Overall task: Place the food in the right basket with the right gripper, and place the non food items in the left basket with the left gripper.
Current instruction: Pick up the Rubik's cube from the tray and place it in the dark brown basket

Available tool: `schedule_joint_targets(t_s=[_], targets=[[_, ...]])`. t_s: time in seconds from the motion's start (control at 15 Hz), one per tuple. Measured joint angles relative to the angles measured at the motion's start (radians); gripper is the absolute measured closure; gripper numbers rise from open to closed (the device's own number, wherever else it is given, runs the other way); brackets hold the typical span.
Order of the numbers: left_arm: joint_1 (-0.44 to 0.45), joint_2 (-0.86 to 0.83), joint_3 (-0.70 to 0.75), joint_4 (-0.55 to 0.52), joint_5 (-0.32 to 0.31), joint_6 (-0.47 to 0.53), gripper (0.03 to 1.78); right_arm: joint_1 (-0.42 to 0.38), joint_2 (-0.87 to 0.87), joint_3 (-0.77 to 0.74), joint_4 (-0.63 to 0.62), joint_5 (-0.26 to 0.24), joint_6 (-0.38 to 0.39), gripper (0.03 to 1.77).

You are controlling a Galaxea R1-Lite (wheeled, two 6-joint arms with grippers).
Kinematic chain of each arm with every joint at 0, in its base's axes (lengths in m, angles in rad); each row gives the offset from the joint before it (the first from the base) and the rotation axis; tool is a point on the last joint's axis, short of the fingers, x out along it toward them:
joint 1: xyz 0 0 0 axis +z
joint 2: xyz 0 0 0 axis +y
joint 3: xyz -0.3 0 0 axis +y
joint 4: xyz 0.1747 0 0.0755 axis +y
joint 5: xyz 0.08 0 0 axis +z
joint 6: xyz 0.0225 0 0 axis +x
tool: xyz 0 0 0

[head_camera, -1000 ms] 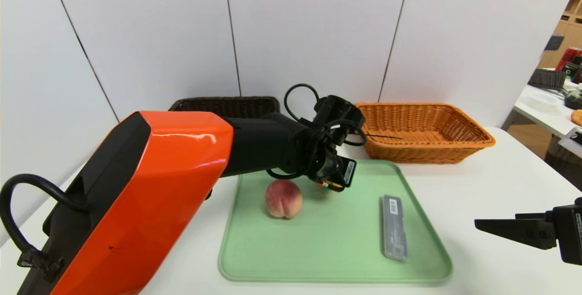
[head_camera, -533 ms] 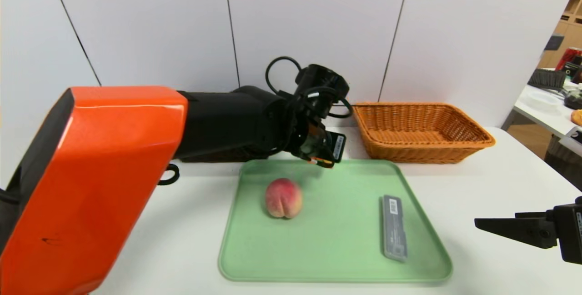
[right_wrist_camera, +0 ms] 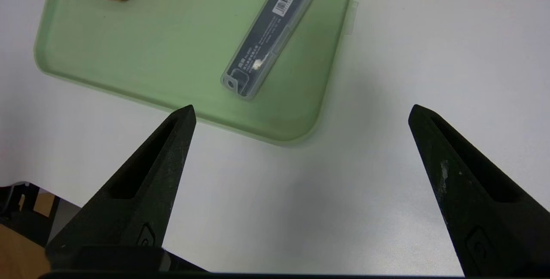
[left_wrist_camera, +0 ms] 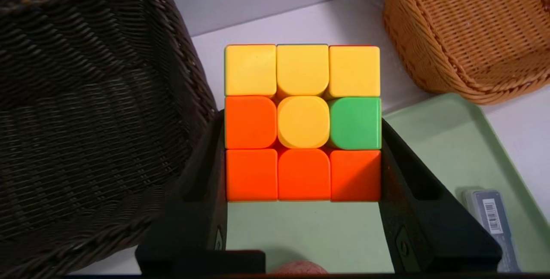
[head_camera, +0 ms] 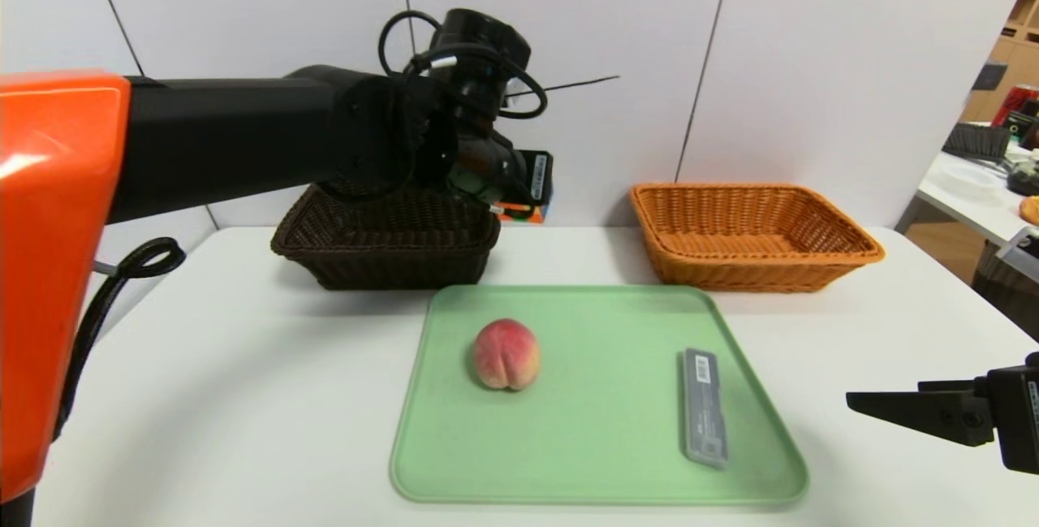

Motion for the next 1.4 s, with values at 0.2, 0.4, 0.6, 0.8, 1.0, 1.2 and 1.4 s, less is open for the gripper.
schedule_joint_targets(t_s=[0.2, 0.4, 0.6, 0.8, 1.0, 1.2, 1.4], targets=[[0.079, -0.030, 0.000, 0.002, 0.000, 0.001, 0.85, 0.000, 0.001, 0.006, 0.000, 0.000, 0.000, 0.09], [0.177, -0.030, 0.003, 0.009, 0.000, 0.001, 0.85, 0.000, 0.003, 0.008, -0.009, 0.000, 0.001, 0.09], [0.239, 0.002, 0.007, 0.009, 0.001, 0.002, 0.86, 0.000, 0.005, 0.014, -0.044, 0.000, 0.001, 0.09], [0.277, 0.052, 0.010, 0.015, 0.001, 0.002, 0.86, 0.000, 0.005, 0.017, -0.044, -0.001, 0.001, 0.09], [0.290, 0.106, 0.010, 0.018, 0.000, -0.001, 0.86, -0.001, 0.006, 0.023, -0.044, -0.002, 0.002, 0.09], [0.310, 0.162, 0.007, 0.016, -0.013, -0.001, 0.86, -0.001, 0.005, 0.025, -0.043, -0.003, 0.001, 0.09], [0.331, 0.194, 0.005, 0.017, -0.045, -0.001, 0.86, -0.002, 0.003, 0.025, -0.043, -0.003, 0.001, 0.09]])
